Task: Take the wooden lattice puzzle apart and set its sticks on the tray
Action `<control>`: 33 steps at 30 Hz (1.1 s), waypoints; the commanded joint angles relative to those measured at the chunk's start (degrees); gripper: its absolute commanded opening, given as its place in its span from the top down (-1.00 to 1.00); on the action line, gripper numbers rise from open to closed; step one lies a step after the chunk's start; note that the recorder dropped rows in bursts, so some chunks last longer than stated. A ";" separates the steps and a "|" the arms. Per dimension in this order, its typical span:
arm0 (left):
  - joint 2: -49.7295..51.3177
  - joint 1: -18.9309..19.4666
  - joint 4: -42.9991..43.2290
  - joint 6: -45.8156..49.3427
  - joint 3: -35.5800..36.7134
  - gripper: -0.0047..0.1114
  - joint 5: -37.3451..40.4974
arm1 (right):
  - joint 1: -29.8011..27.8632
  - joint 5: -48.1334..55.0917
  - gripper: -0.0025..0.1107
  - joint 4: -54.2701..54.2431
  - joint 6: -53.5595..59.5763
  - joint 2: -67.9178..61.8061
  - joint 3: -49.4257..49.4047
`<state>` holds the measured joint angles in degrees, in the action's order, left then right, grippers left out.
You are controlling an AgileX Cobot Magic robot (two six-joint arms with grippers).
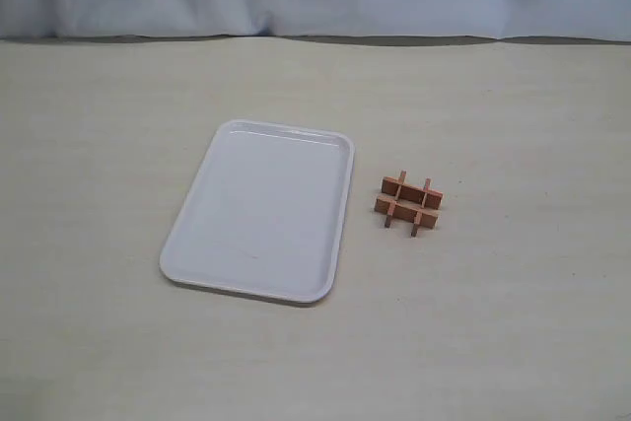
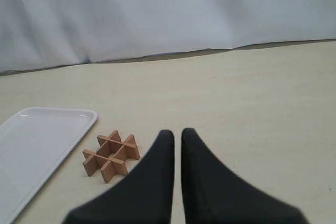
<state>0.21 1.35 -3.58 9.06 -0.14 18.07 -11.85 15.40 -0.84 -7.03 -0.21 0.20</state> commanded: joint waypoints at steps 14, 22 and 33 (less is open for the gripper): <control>-0.21 -0.02 0.05 0.07 0.14 0.92 -0.36 | -0.03 -4.47 0.87 0.05 -0.01 0.21 -0.20; -0.21 -0.02 0.05 0.07 0.14 0.92 -0.36 | -0.03 -8.18 0.87 0.05 -0.01 0.21 -0.20; -0.21 -0.02 0.05 0.07 0.14 0.92 -0.36 | -0.03 -10.41 0.87 -9.17 -0.26 0.21 -0.20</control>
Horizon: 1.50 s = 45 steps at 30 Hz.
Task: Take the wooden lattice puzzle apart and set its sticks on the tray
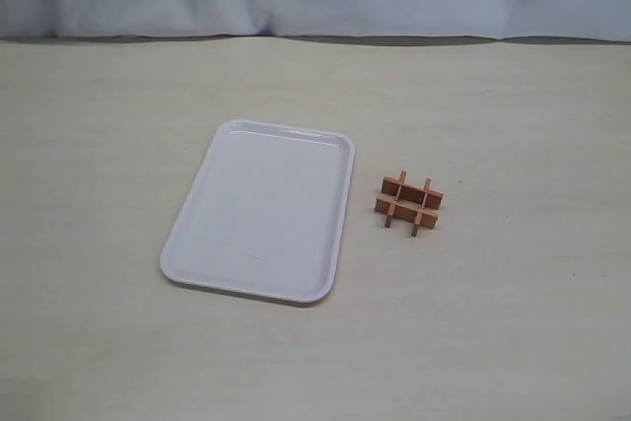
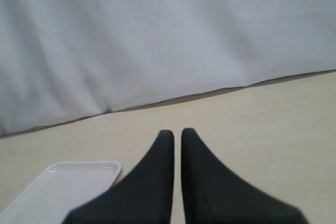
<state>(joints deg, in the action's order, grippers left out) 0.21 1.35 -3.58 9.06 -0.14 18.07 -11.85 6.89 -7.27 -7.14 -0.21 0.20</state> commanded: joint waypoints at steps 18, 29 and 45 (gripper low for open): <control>-0.21 -0.02 0.05 0.07 0.14 0.92 -0.36 | -0.03 -14.34 0.87 -13.28 -2.76 -13.38 1.18; -0.21 -0.02 0.05 0.07 0.14 0.92 -0.36 | 0.25 -5.57 0.88 -15.28 -3.63 -38.00 17.07; -0.21 -0.02 0.05 0.07 0.14 0.92 -0.36 | 13.35 35.32 0.88 1.00 3.41 -86.31 64.47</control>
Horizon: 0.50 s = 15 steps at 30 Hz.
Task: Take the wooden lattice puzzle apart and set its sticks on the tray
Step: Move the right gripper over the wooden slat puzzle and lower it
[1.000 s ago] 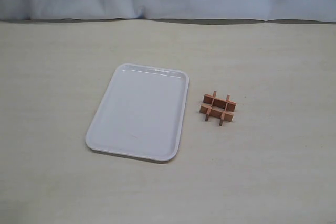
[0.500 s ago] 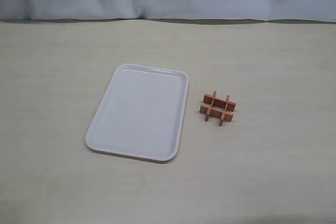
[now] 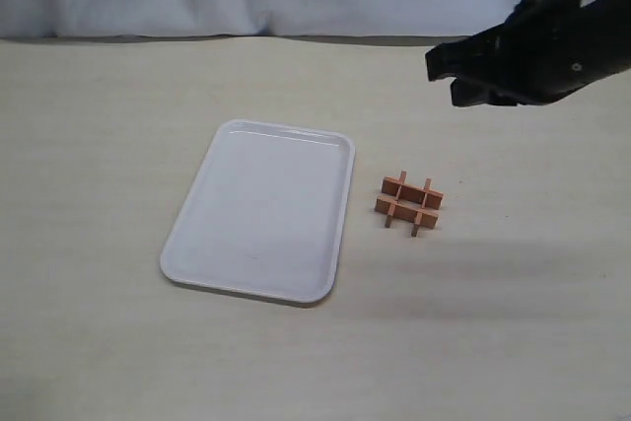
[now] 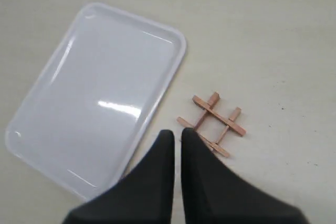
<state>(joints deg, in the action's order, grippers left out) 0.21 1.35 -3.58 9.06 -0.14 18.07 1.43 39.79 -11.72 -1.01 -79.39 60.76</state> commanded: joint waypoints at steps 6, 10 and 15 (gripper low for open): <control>-0.21 -0.02 0.05 0.07 0.14 0.92 -0.36 | 0.08 8.78 0.88 12.27 -7.92 -16.47 9.84; -0.21 -0.02 0.05 0.07 0.14 0.92 -0.36 | 0.08 14.20 0.88 15.61 -8.76 -22.11 13.55; -0.21 -0.02 0.05 0.07 0.14 0.92 -0.36 | 2.16 25.93 0.88 27.01 -13.17 -28.21 19.72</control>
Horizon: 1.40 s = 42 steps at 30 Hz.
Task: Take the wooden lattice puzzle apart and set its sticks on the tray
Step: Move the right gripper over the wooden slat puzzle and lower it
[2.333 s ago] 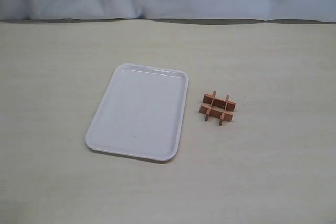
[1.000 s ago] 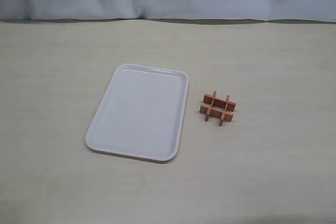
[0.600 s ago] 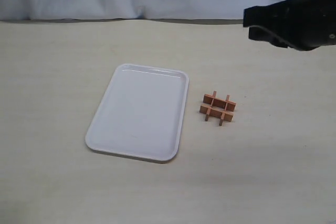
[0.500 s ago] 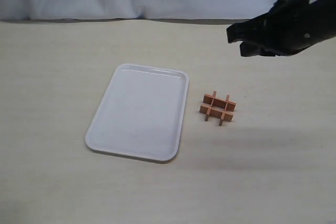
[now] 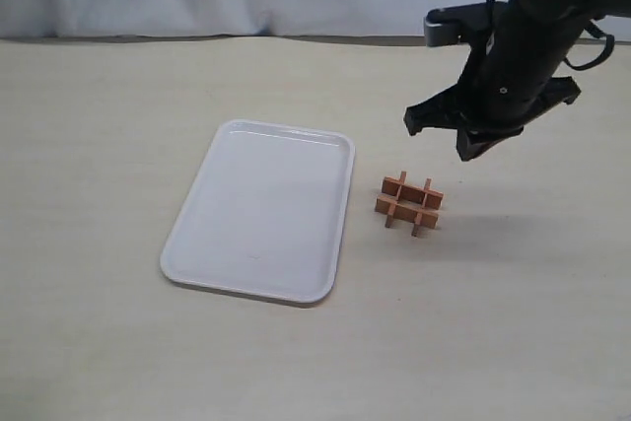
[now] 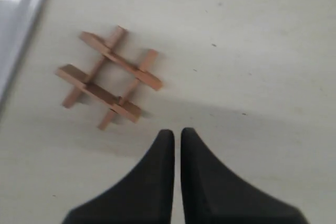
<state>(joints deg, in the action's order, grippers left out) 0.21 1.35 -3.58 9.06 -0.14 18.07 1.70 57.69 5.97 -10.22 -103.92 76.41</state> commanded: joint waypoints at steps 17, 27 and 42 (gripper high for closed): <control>-0.21 -0.02 0.05 0.07 0.14 0.92 -0.36 | 2.96 3.20 0.88 5.49 -10.37 -11.78 8.17; -0.21 -0.02 0.05 0.07 0.14 0.92 -0.36 | -1.58 -1.14 0.77 -1.66 -10.00 -12.29 8.17; -0.21 -0.02 0.05 0.07 0.14 0.92 -0.36 | -1.58 -6.32 0.42 -4.15 -10.12 -15.48 8.06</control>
<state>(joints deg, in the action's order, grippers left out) 0.21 1.35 -3.58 9.06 -0.14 18.07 0.36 53.47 2.04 -20.18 -118.94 84.20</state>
